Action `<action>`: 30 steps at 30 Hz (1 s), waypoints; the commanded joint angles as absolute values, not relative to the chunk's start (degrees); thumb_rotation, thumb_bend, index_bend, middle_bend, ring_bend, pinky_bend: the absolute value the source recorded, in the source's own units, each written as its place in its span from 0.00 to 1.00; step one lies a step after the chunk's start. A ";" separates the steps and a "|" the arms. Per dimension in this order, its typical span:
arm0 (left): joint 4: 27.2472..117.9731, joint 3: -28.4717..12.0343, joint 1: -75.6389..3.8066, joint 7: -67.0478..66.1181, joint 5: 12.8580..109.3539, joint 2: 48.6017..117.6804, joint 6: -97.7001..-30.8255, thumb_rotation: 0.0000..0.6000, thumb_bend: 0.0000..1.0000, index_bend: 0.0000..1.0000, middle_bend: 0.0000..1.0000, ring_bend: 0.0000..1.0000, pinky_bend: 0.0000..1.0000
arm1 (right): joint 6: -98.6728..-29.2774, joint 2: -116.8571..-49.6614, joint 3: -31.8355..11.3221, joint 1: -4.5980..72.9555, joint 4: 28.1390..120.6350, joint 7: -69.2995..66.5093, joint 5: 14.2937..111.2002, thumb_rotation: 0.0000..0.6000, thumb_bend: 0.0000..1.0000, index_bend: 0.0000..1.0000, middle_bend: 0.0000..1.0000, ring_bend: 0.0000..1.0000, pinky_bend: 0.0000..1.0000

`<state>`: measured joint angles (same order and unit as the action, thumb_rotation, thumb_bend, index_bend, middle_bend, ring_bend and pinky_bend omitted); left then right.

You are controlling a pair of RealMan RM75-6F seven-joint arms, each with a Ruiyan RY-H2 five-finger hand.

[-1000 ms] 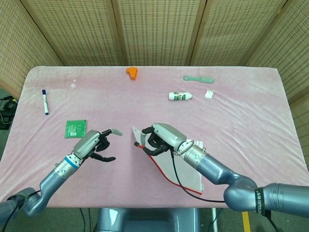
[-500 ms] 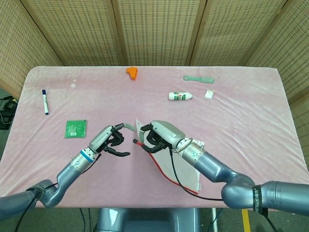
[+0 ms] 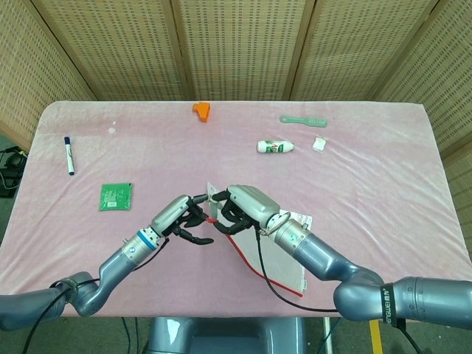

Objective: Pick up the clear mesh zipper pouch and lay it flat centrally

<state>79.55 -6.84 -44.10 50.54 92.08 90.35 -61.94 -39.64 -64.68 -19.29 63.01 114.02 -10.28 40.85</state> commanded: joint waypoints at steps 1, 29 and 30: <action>79.68 -6.87 -44.36 50.26 91.72 90.64 -61.74 1.00 0.00 0.36 0.98 0.85 1.00 | -39.68 -64.68 -19.26 62.99 114.06 -10.18 40.76 1.00 1.00 0.90 1.00 0.95 1.00; 79.72 -7.91 -46.27 47.35 87.59 93.27 -59.80 1.00 0.65 0.72 0.98 0.85 1.00 | -38.60 -63.30 -19.73 60.68 113.79 -11.73 42.70 1.00 1.00 0.90 1.00 0.95 1.00; 79.83 -7.99 -46.26 47.26 87.46 93.33 -59.85 1.00 0.67 0.74 0.98 0.85 1.00 | -38.58 -63.24 -19.73 60.52 113.80 -11.82 42.95 1.00 1.00 0.90 1.00 0.95 1.00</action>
